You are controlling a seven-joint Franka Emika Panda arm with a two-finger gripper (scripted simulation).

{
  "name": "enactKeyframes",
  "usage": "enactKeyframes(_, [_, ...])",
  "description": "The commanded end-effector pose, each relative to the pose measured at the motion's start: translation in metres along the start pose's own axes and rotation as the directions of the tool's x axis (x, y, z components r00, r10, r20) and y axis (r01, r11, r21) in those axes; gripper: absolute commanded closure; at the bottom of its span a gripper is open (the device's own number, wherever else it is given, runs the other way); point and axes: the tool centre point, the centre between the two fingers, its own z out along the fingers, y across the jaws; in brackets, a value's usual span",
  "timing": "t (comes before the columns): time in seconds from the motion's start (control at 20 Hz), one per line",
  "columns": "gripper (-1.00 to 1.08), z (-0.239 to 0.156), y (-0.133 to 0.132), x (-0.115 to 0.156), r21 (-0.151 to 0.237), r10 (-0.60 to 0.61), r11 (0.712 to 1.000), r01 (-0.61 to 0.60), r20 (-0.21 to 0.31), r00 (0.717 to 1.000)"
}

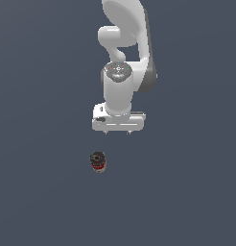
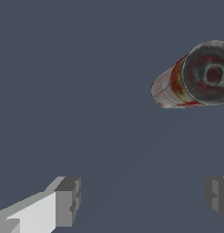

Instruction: Pick up the object and move it to a goal position.

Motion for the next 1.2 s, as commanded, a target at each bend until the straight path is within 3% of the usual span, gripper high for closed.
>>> enactKeyframes(0.0, [-0.92,0.000,0.000,0.000,0.000,0.000,1.000,0.000,0.000,1.000])
enactKeyframes(0.5, [-0.92,-0.018,-0.019,0.010,-0.014,-0.082,0.997,0.081,-0.038,0.996])
enactKeyframes(1.15, [-0.92,-0.009,0.004,0.031,-0.005,-0.004,1.000,0.004,-0.031,1.000])
